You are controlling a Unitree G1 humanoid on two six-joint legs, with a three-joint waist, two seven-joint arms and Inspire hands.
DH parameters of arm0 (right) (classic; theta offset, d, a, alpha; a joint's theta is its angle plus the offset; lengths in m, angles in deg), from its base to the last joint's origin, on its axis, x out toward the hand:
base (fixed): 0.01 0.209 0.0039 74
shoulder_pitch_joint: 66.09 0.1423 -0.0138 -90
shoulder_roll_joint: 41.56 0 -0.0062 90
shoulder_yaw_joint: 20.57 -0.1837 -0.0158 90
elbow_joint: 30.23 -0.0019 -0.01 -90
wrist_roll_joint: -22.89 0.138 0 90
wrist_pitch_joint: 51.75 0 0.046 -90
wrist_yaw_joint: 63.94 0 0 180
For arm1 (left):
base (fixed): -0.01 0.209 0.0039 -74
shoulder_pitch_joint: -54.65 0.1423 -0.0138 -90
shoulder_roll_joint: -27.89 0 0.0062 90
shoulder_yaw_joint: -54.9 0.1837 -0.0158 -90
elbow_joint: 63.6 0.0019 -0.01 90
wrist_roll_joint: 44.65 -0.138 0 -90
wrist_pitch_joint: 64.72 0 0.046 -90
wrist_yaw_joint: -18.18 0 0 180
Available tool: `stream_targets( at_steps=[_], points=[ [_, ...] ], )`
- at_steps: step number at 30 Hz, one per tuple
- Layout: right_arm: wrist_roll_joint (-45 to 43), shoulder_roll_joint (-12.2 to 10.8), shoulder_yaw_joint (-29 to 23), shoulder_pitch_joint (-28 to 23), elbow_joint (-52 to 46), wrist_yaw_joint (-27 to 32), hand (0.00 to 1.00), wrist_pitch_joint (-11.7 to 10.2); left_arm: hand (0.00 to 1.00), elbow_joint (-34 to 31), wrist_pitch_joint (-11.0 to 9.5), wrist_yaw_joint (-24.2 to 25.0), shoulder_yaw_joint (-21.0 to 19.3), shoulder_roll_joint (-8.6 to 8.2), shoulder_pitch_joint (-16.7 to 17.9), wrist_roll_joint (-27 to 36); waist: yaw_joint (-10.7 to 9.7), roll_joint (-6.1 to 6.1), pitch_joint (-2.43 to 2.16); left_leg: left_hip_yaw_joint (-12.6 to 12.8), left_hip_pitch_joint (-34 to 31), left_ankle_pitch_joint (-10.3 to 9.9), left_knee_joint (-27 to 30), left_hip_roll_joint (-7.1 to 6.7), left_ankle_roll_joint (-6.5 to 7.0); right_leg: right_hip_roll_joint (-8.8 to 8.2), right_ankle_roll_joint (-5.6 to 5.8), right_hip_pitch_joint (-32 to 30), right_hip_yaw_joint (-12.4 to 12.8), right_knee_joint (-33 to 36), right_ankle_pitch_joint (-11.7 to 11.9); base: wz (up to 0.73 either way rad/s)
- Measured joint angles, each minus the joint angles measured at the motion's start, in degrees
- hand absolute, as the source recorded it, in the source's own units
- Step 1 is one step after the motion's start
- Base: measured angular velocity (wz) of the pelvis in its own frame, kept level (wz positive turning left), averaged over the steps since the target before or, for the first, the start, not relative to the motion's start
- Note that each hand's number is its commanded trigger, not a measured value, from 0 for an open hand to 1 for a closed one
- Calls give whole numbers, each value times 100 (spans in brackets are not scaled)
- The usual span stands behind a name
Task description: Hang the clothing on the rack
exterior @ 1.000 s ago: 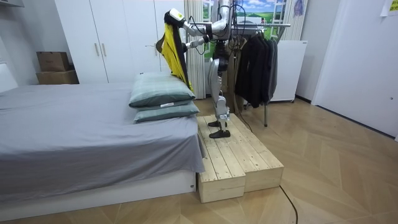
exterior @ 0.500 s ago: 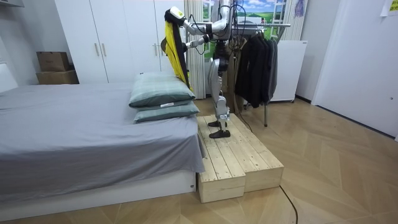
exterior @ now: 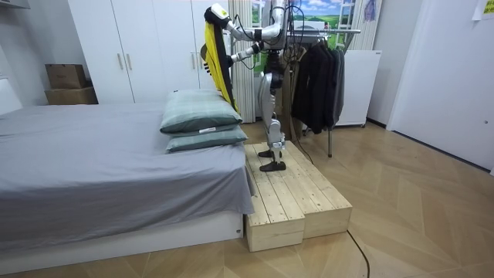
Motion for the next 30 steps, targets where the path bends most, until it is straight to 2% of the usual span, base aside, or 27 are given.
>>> stream_targets(
  at_steps=[2,9,14,21,30],
  points=[
    [75,5,68,-1,10,-59,0,0,100,0,0,0,1,0,-35,0,-4,45,27,2,1,-1,-13,-1,1,-1,0,-5,1,-1,0,0],
    [851,1,669,18,9,-136,0,15,100,3,41,-54,251,-1,-69,2,6,78,12,23,13,0,-23,0,1,2,0,-9,14,3,0,0],
    [1233,-123,763,51,12,-136,0,189,100,22,263,-114,399,-12,-71,7,-10,118,-9,16,13,0,-26,-3,2,-7,0,-6,0,5,0,1],
    [1615,-178,1071,51,12,-140,0,253,100,98,638,-122,462,-278,-72,0,32,165,-11,0,25,1,-25,0,1,-4,0,12,-17,6,0,1],
    [1607,-209,1076,51,12,-139,0,254,100,108,711,-123,462,-286,-72,2,91,163,-10,2,28,1,-23,-1,2,-6,0,12,-9,15,0,0]
  ],
)
